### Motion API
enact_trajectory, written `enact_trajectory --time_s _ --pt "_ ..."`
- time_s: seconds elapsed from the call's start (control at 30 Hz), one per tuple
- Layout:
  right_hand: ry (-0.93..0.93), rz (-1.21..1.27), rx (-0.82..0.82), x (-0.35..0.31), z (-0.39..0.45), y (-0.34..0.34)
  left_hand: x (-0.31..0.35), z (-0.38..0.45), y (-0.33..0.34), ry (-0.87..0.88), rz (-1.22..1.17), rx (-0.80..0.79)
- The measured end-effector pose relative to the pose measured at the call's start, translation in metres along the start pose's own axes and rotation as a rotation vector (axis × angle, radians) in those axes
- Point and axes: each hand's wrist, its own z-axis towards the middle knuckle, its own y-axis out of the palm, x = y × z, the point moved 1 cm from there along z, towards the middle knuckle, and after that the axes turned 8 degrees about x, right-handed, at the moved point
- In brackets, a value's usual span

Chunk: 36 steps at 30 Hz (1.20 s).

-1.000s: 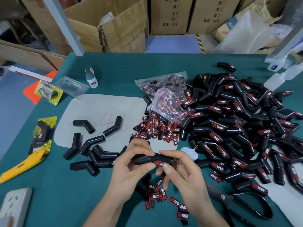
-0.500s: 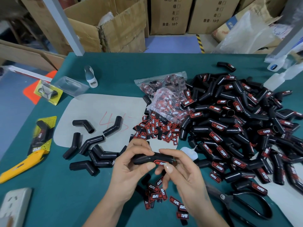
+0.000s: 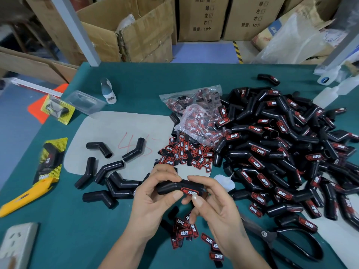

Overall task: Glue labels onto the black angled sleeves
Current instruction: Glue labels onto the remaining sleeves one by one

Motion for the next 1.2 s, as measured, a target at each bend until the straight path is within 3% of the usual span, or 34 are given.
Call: enact_trajectory --time_s 0.5,1.2 --pt "0.033 -0.006 0.054 0.0 0.001 0.001 0.003 0.0 0.005 -0.026 0.002 0.02" --pt "0.065 0.094 0.132 -0.006 0.0 0.019 0.001 -0.013 0.025 -0.174 -0.209 0.138"
